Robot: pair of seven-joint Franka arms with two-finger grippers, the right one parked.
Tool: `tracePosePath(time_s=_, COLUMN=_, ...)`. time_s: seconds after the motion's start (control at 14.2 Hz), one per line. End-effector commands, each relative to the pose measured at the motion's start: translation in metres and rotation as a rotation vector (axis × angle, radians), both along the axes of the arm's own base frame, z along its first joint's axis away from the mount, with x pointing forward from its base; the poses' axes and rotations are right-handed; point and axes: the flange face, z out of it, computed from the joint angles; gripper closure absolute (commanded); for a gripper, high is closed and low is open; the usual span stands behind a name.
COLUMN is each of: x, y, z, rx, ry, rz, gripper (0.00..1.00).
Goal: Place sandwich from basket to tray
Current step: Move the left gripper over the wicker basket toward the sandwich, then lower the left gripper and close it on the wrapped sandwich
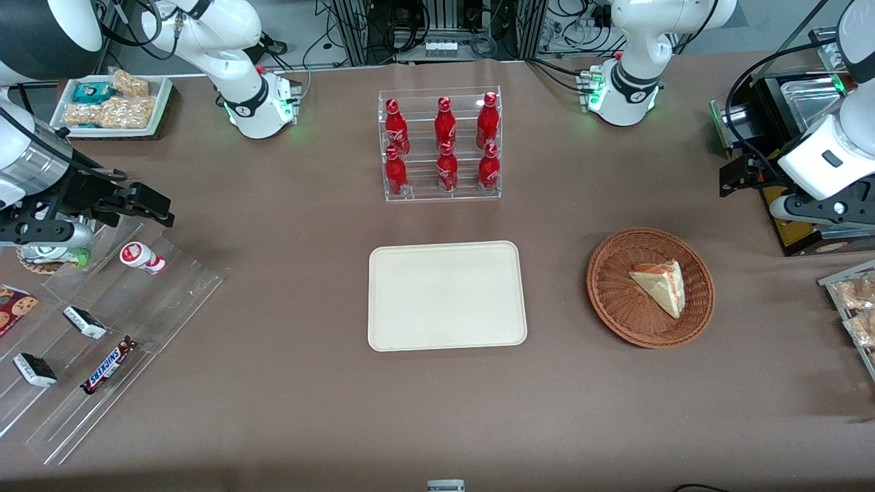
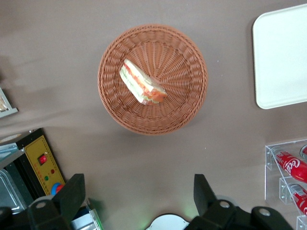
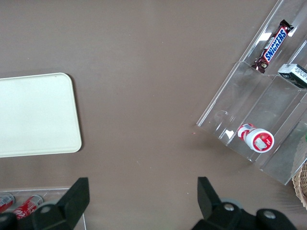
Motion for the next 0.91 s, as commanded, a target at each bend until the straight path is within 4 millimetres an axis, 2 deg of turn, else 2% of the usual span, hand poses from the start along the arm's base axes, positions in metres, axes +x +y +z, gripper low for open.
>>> tracePosePath(time_s=0.0, x=0.004, y=0.009, z=-0.026, rx=0.026, ry=0.003, rz=0.017, gripper=0.0)
tracePosePath(time_s=0.28, x=-0.002, y=0.007, z=-0.123, rx=0.035, ry=0.005, rz=0.072, gripper=0.0)
tracePosePath(time_s=0.56, x=-0.012, y=0.008, z=-0.204, rx=0.024, ry=-0.081, rz=0.092, gripper=0.0)
tracePosePath(time_s=0.7, x=-0.014, y=0.008, z=-0.232, rx=0.023, ry=-0.124, rz=0.148, gripper=0.0)
tracePosePath(time_s=0.84, x=-0.012, y=0.007, z=-0.249, rx=0.023, ry=-0.165, rz=0.269, gripper=0.0)
